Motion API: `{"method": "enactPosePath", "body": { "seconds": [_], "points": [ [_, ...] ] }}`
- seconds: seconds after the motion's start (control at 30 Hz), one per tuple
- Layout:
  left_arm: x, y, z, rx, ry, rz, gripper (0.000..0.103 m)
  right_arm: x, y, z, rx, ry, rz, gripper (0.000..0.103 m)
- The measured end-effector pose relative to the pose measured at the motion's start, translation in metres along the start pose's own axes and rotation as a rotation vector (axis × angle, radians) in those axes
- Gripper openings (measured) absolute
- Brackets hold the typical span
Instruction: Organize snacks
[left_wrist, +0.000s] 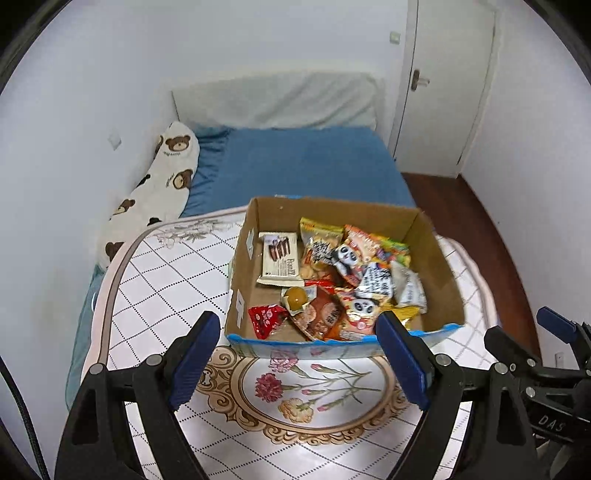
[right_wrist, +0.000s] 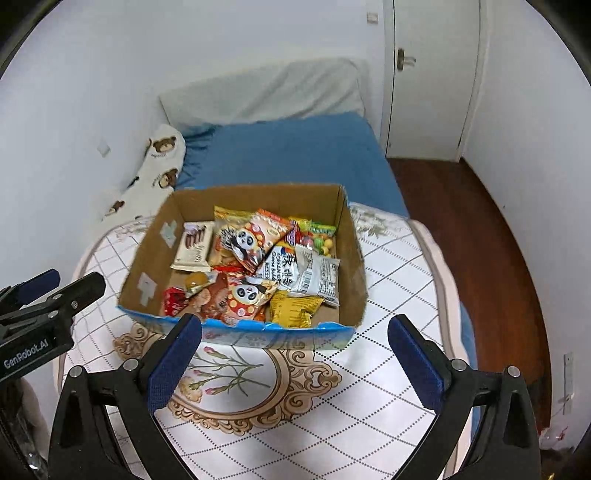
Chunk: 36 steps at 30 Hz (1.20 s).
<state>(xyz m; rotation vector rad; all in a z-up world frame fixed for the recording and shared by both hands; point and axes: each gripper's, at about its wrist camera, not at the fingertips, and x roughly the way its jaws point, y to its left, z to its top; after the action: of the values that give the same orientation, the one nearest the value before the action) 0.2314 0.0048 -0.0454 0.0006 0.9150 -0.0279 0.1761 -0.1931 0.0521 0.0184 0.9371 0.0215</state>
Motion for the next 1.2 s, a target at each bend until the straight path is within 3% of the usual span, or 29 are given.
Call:
{"method": "enactPosePath", "body": {
  "seconds": [0.3, 0.6, 0.9, 0.97, 1.03, 1.2],
  "points": [
    [-0.06, 0.004, -0.023, -0.009, -0.059, -0.026, 0.087, -0.086, 0.007, -0.018, -0.021, -0.124, -0.014, 0.103],
    [-0.101, 0.007, -0.039, -0.006, -0.102, -0.017, 0.087, -0.131, 0.016, -0.034, -0.022, -0.176, -0.01, 0.103],
    [-0.11, 0.012, -0.047, -0.013, -0.129, 0.002, 0.087, -0.138, 0.02, -0.043, -0.01, -0.172, -0.003, 0.103],
    [-0.105, 0.012, -0.045, -0.011, -0.13, 0.007, 0.091, -0.133, 0.021, -0.041, -0.01, -0.169, -0.008, 0.103],
    [-0.098, 0.012, -0.043, -0.011, -0.128, 0.003, 0.102, -0.127, 0.02, -0.038, -0.007, -0.17, -0.018, 0.103],
    [-0.081, 0.011, -0.037, -0.015, -0.135, 0.013, 0.102, -0.106, 0.015, -0.029, 0.01, -0.174, -0.05, 0.103]
  ]
}}
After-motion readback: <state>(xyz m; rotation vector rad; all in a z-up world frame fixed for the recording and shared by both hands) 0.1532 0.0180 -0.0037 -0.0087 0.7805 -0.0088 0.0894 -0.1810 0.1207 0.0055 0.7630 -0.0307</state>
